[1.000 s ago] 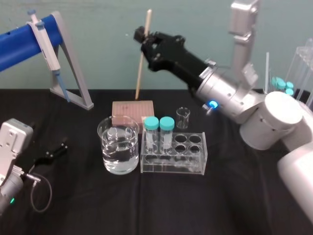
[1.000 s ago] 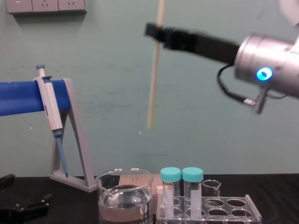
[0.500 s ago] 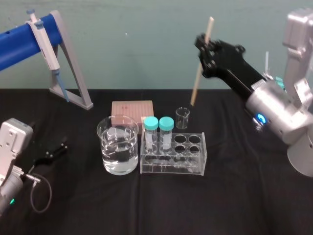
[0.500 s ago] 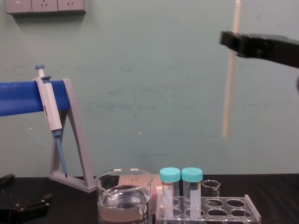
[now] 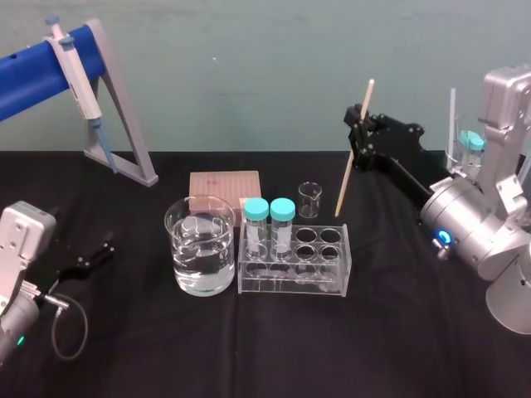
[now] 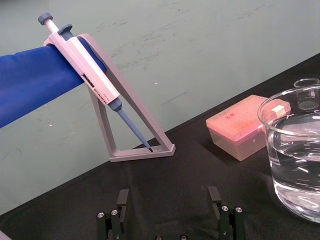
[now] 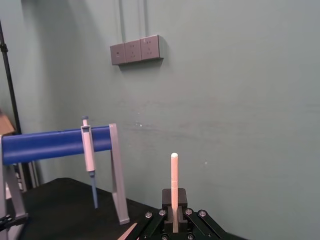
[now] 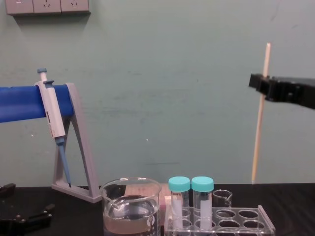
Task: Hold the thermometer with one hand and immerse one end into the beaker, then reinsert it into the test tube rack.
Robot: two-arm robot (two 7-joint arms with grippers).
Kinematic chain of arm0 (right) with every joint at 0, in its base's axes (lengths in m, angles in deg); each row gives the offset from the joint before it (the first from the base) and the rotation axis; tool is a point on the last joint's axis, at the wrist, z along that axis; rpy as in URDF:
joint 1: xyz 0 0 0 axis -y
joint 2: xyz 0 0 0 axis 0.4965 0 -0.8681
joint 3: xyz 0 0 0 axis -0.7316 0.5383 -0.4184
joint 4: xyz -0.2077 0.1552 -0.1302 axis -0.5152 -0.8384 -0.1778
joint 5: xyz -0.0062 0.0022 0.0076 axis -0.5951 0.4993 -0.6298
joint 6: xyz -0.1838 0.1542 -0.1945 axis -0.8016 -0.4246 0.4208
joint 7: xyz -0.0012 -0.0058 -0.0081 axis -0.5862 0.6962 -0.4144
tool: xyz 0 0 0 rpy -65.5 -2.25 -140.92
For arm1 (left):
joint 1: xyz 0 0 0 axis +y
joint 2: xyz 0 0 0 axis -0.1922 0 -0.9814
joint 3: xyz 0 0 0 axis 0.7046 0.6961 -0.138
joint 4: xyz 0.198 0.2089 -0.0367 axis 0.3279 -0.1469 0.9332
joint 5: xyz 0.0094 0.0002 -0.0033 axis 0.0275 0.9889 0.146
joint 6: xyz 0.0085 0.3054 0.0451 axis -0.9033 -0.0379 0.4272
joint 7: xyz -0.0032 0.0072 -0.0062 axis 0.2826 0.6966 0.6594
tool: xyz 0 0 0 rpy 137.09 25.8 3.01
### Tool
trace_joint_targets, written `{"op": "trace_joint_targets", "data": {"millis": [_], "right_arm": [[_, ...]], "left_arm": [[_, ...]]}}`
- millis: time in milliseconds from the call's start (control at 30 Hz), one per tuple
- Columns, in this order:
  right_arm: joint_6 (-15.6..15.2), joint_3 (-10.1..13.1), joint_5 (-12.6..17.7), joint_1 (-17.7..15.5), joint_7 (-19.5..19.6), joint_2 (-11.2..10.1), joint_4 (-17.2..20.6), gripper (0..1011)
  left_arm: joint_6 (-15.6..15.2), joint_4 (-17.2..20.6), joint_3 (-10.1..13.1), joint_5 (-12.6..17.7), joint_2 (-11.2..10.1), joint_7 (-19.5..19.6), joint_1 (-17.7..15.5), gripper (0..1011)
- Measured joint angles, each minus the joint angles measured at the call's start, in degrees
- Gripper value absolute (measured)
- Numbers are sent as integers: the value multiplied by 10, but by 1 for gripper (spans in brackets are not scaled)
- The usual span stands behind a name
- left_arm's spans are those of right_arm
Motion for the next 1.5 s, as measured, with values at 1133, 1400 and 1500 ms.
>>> {"op": "trace_joint_targets", "data": {"millis": [1133,1400,1500], "right_arm": [[-13,-8,-7,22,-37,-1,-58,53],[9,-11,-13,33,-49,1,-79,53],[15,-13,-15,39,-53,4,-89,53]], "left_arm": [[0,0,0,0,0,0,0,1004],[0,0,0,0,0,0,0,1004],[0,0,0,0,0,0,0,1004]]}}
